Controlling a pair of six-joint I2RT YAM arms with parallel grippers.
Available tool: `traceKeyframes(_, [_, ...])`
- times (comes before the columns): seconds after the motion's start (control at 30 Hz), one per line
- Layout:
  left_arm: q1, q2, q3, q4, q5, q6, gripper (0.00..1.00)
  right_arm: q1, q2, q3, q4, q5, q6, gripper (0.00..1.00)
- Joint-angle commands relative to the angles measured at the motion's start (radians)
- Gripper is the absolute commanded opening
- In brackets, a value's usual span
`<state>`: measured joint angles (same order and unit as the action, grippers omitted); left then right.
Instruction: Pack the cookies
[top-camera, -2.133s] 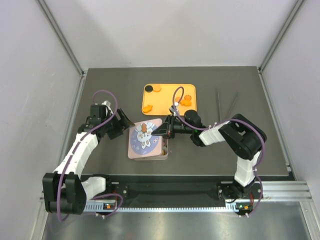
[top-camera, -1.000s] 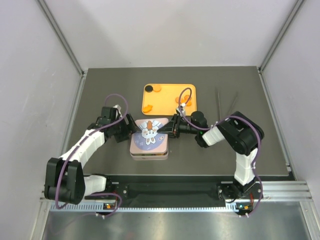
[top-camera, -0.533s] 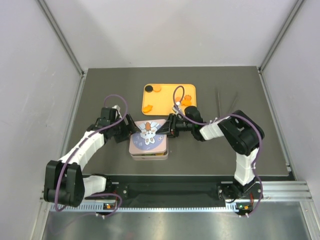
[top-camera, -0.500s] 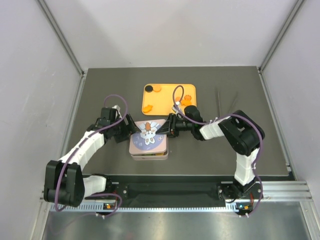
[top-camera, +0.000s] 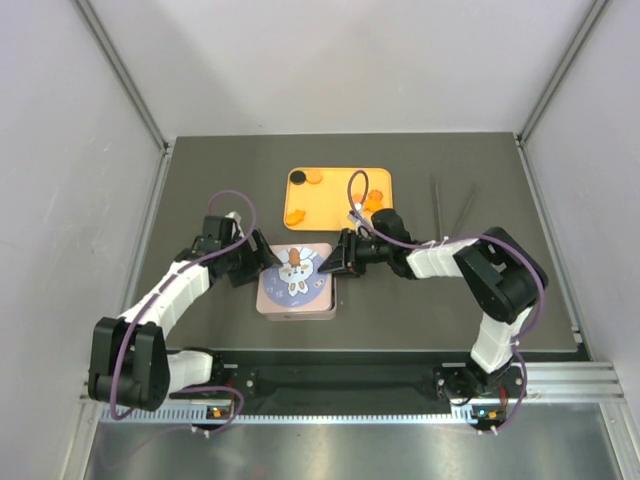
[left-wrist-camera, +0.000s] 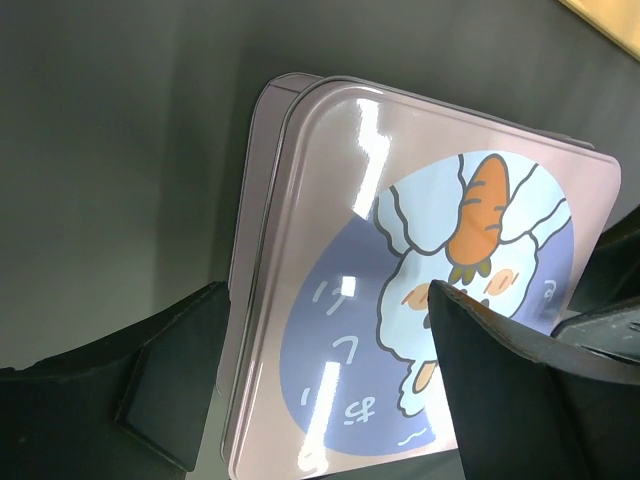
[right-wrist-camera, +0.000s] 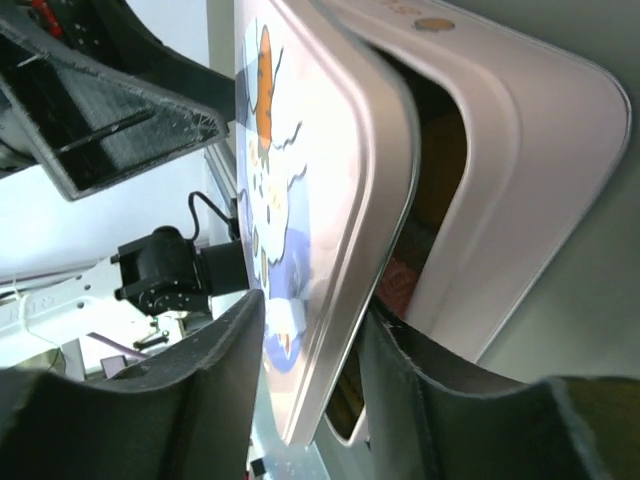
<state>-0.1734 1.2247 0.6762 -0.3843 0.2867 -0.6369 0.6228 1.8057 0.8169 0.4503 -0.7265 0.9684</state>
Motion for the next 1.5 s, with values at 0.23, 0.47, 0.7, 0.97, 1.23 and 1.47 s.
traceKeyframes(0.23, [-0.011,0.012,0.011,0.032,-0.007,0.000,0.85,-0.057,-0.175,-0.064,-0.133,0.058,-0.135,0.55])
traceKeyframes(0.47, [-0.031,0.030,0.031,0.025,-0.021,0.002,0.85,-0.054,-0.220,-0.058,-0.228,0.137,-0.206,0.72])
traceKeyframes(0.7, [-0.058,0.062,0.052,0.016,-0.046,0.006,0.85,-0.008,-0.186,0.001,-0.259,0.200,-0.224,0.76])
traceKeyframes(0.97, [-0.092,0.081,0.103,-0.025,-0.080,0.028,0.85,0.032,-0.166,0.044,-0.282,0.259,-0.231,0.76])
traceKeyframes(1.23, [-0.124,0.108,0.129,-0.044,-0.096,0.036,0.85,0.072,-0.117,0.074,-0.289,0.283,-0.226,0.68])
traceKeyframes(1.47, [-0.127,0.133,0.126,-0.050,-0.107,0.040,0.84,0.078,-0.097,0.073,-0.289,0.294,-0.223,0.58])
